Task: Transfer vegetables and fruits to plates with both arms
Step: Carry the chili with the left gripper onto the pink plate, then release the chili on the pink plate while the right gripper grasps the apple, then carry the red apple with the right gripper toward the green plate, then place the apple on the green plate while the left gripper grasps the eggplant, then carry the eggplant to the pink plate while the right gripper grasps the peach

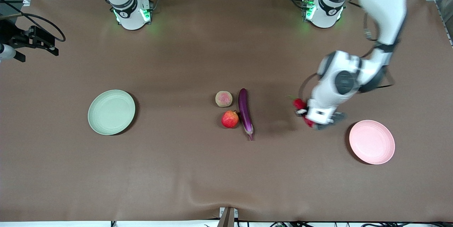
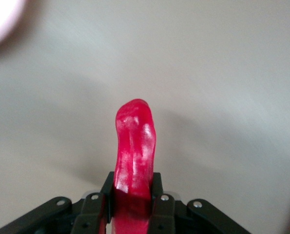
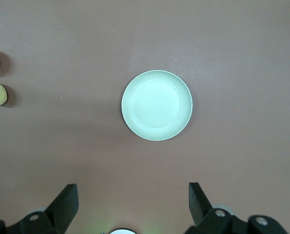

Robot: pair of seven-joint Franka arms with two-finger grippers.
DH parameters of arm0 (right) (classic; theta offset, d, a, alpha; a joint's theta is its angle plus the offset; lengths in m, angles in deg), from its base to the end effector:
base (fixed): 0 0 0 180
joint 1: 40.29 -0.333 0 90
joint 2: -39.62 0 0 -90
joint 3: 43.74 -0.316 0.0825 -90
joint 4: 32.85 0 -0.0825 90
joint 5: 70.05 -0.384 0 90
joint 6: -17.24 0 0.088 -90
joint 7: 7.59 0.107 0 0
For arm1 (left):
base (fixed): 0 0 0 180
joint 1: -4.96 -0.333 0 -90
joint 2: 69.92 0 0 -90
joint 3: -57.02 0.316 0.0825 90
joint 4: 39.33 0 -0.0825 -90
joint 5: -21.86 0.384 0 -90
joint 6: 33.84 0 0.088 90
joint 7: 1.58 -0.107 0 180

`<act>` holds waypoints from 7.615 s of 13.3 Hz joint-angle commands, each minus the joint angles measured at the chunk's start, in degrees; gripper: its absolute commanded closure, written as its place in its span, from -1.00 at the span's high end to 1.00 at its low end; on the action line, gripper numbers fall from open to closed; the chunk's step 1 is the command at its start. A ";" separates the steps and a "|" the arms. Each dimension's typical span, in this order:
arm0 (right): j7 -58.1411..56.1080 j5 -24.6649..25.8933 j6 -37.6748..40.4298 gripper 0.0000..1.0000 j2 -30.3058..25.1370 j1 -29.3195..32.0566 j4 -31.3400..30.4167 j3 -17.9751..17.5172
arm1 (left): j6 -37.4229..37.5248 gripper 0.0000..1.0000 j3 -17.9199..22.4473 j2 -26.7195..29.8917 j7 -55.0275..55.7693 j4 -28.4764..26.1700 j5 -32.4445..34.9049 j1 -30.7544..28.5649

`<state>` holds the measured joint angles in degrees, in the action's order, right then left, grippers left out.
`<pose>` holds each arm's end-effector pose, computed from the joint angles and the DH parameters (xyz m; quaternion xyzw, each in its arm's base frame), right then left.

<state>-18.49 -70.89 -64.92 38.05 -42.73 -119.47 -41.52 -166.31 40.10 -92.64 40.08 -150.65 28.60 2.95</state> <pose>0.5317 0.0034 0.6552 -0.9949 -0.0977 0.0244 0.0101 0.5993 -0.1489 0.2853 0.9792 0.2026 -0.0094 0.0099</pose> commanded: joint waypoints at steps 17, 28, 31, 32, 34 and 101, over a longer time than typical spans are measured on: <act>38.36 -10.31 -22.77 1.00 27.30 -16.71 13.76 -0.90 | 0.55 -1.00 1.36 -17.80 -48.17 21.85 5.30 -22.50; 63.90 -19.37 -39.31 1.00 46.46 -30.77 15.16 -1.16 | 0.64 -0.11 1.80 -17.71 -48.08 21.85 5.39 -22.86; 66.43 -19.37 -41.05 1.00 49.28 -33.24 15.69 -1.07 | 0.64 1.00 1.80 -17.45 -47.82 21.77 5.13 -22.86; 67.06 -19.37 -43.59 1.00 49.64 -33.15 15.78 -1.07 | 0.64 1.00 1.80 -17.45 -47.56 21.76 5.04 -22.68; 67.50 -19.46 -45.11 1.00 51.92 -33.76 16.83 -1.16 | 0.64 1.00 1.71 -17.18 -47.12 21.76 4.95 -22.51; 60.20 -25.70 -34.71 1.00 40.23 -27.59 4.00 -5.73 | 19.01 -1.00 0.83 -12.08 -20.00 28.62 4.51 -2.08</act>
<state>38.38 -95.81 -96.71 75.69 -67.20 -117.75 -48.12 -147.90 41.71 -105.76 26.69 -120.50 32.84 5.45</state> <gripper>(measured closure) 0.000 0.665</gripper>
